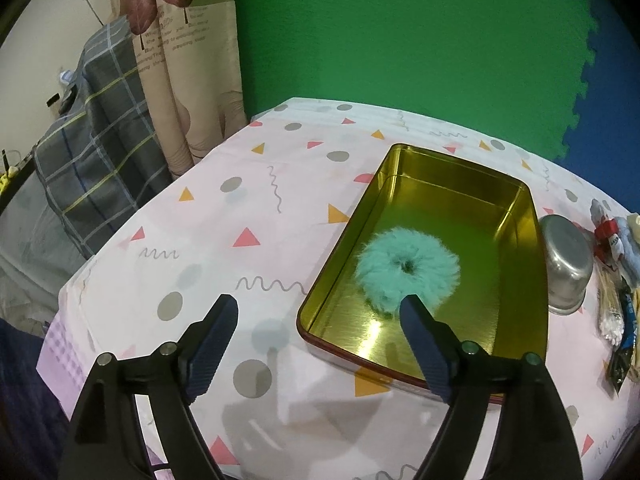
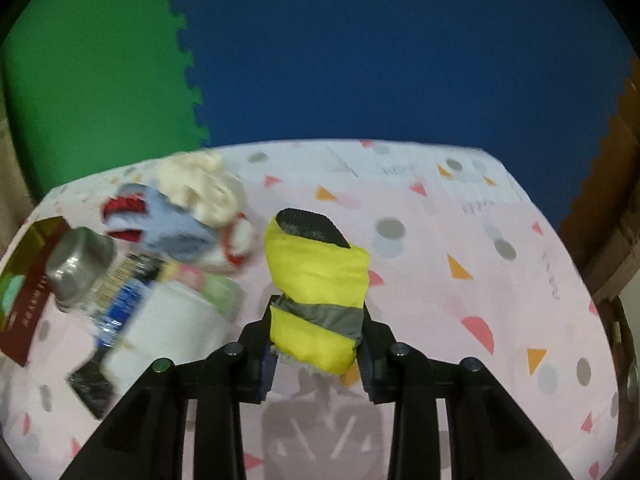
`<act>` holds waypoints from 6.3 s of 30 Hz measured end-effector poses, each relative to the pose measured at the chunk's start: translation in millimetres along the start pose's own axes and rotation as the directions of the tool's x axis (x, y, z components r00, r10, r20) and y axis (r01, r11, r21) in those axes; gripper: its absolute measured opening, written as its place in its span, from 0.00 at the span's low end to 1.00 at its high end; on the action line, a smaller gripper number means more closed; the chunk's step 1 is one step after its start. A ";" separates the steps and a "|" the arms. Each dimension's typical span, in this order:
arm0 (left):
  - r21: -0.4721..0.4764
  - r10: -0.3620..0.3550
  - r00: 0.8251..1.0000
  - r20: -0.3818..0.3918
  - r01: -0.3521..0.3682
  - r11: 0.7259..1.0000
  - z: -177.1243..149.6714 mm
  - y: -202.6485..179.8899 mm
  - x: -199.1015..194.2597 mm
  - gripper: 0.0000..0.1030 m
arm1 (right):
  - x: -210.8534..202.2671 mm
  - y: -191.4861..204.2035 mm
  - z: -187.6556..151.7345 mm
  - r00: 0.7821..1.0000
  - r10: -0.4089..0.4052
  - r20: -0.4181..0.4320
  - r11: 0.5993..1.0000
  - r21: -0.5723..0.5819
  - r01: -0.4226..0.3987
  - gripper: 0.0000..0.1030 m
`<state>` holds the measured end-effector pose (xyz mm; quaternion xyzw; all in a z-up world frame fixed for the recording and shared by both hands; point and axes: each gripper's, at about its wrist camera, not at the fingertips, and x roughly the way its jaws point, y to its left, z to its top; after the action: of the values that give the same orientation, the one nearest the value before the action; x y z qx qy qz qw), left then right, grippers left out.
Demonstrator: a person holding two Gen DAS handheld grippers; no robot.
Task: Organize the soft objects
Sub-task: 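Carry the yellow-black sock into the tin tray and release with the right gripper, then grasp the white rolled towel with the right gripper, then grasp the blue tube with the left gripper while the right holds the towel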
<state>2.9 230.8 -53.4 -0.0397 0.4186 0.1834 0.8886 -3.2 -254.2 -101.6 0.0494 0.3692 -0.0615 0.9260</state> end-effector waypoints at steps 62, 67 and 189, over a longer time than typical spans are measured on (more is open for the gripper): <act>-0.231 0.021 0.999 -0.049 -0.032 0.972 -0.3 58.9 20.5 0.88 | 13.0 406.9 -11.8 0.894 0.382 -0.236 0.744 -0.495 -0.449 0.41; -0.218 0.022 0.999 -0.045 -0.031 0.975 -0.1 56.3 21.2 0.88 | 12.1 404.6 -10.1 0.900 0.371 -0.229 0.750 -0.498 -0.436 0.42; 0.462 -0.438 0.820 -0.370 0.571 0.679 -34.0 -348.7 -27.5 0.44 | 49.9 -20.8 -31.9 0.994 -0.022 -0.108 1.000 0.003 0.023 0.54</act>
<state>87.3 -109.0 -83.5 0.0837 0.5247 -0.2056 0.8218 7.9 -274.3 -160.0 0.0506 0.4191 -0.0699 0.9038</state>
